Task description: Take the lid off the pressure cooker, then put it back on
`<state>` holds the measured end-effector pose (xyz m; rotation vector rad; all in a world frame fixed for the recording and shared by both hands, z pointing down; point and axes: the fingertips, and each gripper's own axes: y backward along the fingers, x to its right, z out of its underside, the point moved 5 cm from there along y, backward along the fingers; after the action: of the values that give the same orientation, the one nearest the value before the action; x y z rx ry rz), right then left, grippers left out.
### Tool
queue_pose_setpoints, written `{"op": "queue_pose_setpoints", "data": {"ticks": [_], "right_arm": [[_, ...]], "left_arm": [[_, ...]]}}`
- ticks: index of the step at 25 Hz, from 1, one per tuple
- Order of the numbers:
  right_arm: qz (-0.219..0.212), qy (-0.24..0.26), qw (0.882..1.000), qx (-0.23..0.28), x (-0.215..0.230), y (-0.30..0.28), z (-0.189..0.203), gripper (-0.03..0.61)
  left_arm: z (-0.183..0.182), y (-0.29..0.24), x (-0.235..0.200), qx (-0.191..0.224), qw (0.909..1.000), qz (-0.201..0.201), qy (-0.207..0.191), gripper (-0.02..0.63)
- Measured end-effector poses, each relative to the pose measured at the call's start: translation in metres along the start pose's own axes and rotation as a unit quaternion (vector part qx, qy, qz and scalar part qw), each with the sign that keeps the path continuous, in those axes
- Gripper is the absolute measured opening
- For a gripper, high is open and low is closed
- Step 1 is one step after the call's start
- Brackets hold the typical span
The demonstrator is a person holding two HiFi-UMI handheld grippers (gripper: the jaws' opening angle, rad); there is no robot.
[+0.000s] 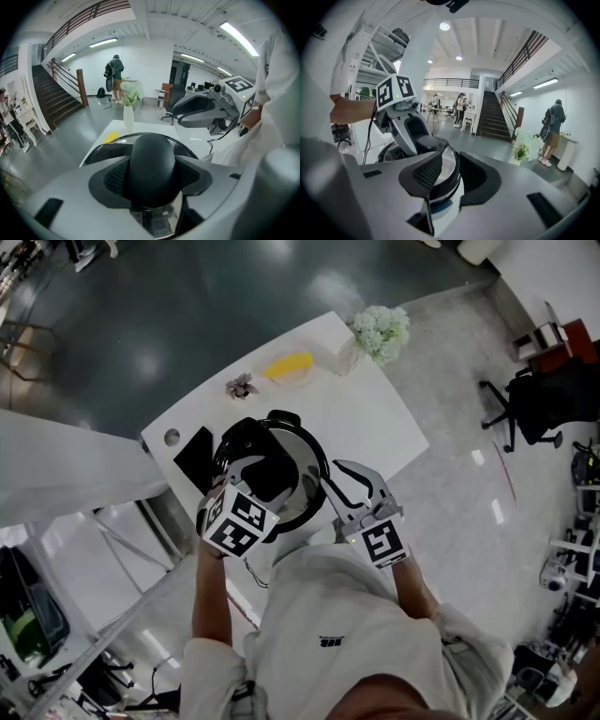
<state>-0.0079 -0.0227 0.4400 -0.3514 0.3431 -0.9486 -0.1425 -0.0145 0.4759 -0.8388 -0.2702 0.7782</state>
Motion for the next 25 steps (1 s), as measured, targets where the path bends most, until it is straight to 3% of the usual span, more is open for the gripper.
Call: {"op": "queue_pose_setpoints", "data": {"ticks": [3, 14, 25], "right_arm": [[-0.008, 0.024, 1.0, 0.013, 0.0, -0.003, 0.001, 0.12], [-0.027, 0.025, 0.999, 0.016, -0.001, -0.01, -0.004, 0.12], [-0.037, 0.029, 0.999, 0.02, 0.004, -0.016, -0.005, 0.12]], "left_arm": [[0.004, -0.001, -0.001, 0.004, 1.0, 0.001, 0.008, 0.287], [0.004, -0.001, 0.001, -0.004, 0.9998, -0.005, 0.017, 0.287], [0.014, -0.008, -0.003, -0.005, 0.9952, -0.044, 0.088, 0.287]]}}
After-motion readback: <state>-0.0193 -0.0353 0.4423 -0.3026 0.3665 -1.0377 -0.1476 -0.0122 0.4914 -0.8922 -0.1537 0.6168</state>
